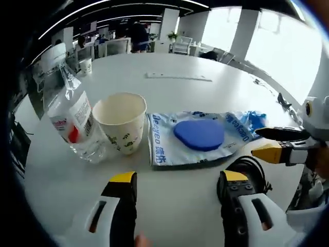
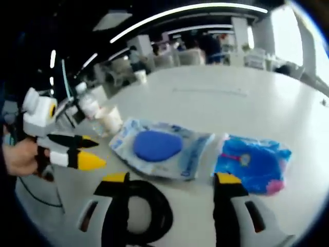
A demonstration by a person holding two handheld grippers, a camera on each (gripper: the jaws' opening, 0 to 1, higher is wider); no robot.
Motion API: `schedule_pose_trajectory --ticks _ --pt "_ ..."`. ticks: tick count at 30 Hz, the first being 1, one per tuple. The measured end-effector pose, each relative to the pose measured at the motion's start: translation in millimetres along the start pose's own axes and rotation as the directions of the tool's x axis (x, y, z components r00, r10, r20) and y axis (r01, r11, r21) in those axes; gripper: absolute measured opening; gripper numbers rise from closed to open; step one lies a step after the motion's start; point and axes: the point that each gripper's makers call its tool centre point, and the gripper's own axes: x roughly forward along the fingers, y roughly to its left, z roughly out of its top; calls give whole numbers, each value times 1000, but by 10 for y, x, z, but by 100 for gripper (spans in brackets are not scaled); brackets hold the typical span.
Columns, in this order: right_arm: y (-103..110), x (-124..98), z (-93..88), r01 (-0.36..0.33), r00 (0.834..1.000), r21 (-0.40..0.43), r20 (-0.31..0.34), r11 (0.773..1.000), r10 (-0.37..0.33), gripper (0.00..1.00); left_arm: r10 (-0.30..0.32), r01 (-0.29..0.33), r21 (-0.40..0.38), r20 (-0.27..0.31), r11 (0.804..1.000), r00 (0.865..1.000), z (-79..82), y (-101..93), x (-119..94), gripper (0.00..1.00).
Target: Arrange the tabletop items into an orderly group along one side of the table until the central work area is clear of visible clutter.
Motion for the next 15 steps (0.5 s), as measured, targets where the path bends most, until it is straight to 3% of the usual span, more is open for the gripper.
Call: schedule_pose_trajectory --ticks 5,11,15 --pt "-12 -145 57 -6 998 3 57 1000 6 70 28 -24 -38 95 999 995 138 100 -190 100" --pt "-14 -276 73 -19 996 31 90 999 16 89 26 -26 0 93 1000 995 97 225 -406 99" --pt "-61 -391 69 -15 994 45 106 999 10 94 28 -26 -16 111 1000 993 82 320 -556 99"
